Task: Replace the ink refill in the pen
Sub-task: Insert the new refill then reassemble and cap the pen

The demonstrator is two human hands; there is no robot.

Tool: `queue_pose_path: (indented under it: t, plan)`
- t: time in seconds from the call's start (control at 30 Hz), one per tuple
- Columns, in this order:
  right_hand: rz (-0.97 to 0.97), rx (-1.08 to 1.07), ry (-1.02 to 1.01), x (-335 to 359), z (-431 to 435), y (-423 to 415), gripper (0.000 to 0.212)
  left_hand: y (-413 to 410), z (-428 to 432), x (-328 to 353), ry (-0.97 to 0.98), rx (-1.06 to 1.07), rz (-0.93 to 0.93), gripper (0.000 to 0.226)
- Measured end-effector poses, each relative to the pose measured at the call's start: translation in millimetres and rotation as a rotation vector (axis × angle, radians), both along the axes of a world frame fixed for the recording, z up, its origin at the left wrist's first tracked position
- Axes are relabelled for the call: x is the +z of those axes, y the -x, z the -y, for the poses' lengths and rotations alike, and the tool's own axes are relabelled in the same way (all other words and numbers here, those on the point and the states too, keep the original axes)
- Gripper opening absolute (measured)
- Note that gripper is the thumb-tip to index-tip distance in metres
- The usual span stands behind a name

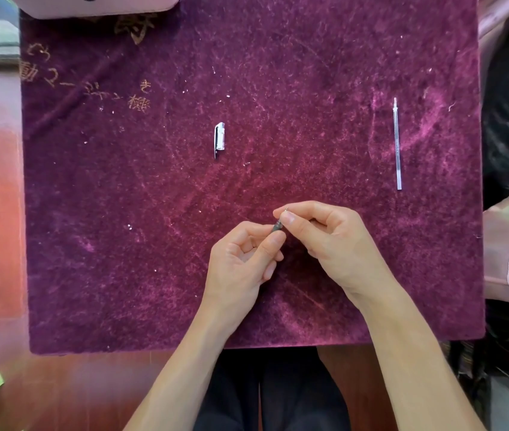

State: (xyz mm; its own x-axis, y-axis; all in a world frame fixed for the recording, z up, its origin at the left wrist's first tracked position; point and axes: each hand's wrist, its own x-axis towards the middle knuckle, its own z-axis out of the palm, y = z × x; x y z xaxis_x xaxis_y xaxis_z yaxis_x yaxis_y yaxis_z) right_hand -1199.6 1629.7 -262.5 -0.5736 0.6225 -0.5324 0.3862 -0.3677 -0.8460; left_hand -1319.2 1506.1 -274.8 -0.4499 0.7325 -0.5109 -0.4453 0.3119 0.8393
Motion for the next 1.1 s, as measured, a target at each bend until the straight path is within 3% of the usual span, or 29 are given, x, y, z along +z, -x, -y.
queue_pose_path:
  t: [0.53, 0.67, 0.8, 1.1]
  plan:
    - [0.043, -0.107, -0.06, 3, 13, 10, 0.01, -7, -2, 3, 0.025, 0.073, -0.054, 0.007]
    - [0.049, -0.132, -0.059, 8, 9, 21, 0.031, -1, 4, 5, 0.028, 0.139, 0.026, 0.005]
    - [0.123, -0.146, -0.185, 9, -4, 41, 0.02, 13, 12, 10, 0.047, 0.18, 0.08, 0.011]
    - [0.291, -0.007, -0.514, 8, -27, 125, 0.02, 46, 22, 18, 0.067, 0.291, 0.213, 0.016]
